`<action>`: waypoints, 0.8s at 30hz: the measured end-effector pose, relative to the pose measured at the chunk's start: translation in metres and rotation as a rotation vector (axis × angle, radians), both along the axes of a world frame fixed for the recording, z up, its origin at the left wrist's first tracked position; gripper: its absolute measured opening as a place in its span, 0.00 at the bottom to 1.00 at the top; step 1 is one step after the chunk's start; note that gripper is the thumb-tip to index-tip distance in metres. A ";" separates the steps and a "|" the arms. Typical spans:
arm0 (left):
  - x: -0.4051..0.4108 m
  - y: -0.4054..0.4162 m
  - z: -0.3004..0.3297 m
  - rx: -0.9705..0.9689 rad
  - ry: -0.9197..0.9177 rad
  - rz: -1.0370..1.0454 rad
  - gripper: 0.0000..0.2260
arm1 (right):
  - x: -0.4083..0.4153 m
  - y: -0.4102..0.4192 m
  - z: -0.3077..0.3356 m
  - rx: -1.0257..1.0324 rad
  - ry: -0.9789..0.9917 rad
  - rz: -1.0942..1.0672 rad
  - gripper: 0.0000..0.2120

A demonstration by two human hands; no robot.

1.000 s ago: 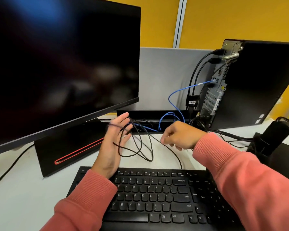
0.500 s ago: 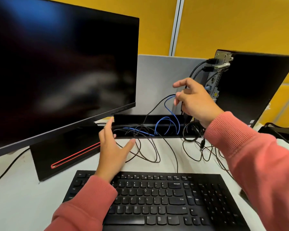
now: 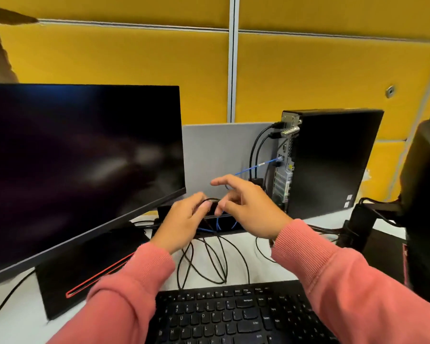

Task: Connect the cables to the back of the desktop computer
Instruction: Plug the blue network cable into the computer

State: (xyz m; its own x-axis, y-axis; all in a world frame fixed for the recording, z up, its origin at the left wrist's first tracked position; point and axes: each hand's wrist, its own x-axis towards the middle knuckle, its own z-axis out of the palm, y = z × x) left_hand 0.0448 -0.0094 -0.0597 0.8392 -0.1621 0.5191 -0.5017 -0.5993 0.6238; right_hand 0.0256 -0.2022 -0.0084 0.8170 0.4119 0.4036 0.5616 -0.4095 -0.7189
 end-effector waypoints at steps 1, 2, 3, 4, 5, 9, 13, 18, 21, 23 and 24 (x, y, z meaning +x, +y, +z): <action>0.004 0.006 0.002 0.018 0.003 0.032 0.12 | 0.000 -0.004 -0.005 -0.010 0.017 -0.043 0.16; 0.010 0.012 0.003 0.015 0.000 0.066 0.13 | 0.000 -0.012 -0.011 -0.015 0.039 -0.093 0.14; 0.013 0.017 0.004 0.003 0.006 0.096 0.13 | 0.000 -0.021 -0.019 -0.011 0.064 -0.134 0.12; 0.017 0.020 0.006 -0.029 0.008 0.126 0.12 | 0.001 -0.033 -0.026 -0.002 0.083 -0.166 0.10; 0.019 0.024 0.007 -0.066 0.017 0.155 0.12 | 0.000 -0.042 -0.033 0.016 0.099 -0.188 0.10; 0.027 0.024 0.008 -0.077 0.055 0.161 0.13 | -0.001 -0.065 -0.050 0.127 0.125 -0.307 0.11; 0.031 0.017 0.015 0.105 0.117 0.109 0.11 | 0.006 -0.072 -0.055 0.379 0.154 -0.503 0.08; 0.026 0.010 0.020 0.462 0.090 0.225 0.20 | 0.006 -0.074 -0.042 0.653 0.106 -0.598 0.05; 0.021 -0.001 0.030 0.265 -0.040 0.294 0.23 | 0.007 -0.069 -0.037 0.636 0.089 -0.578 0.05; 0.020 -0.007 0.036 0.223 -0.058 0.155 0.21 | 0.007 -0.063 -0.033 0.630 0.087 -0.546 0.06; 0.017 -0.013 0.040 0.251 -0.077 0.076 0.21 | 0.006 -0.060 -0.030 0.623 0.085 -0.520 0.07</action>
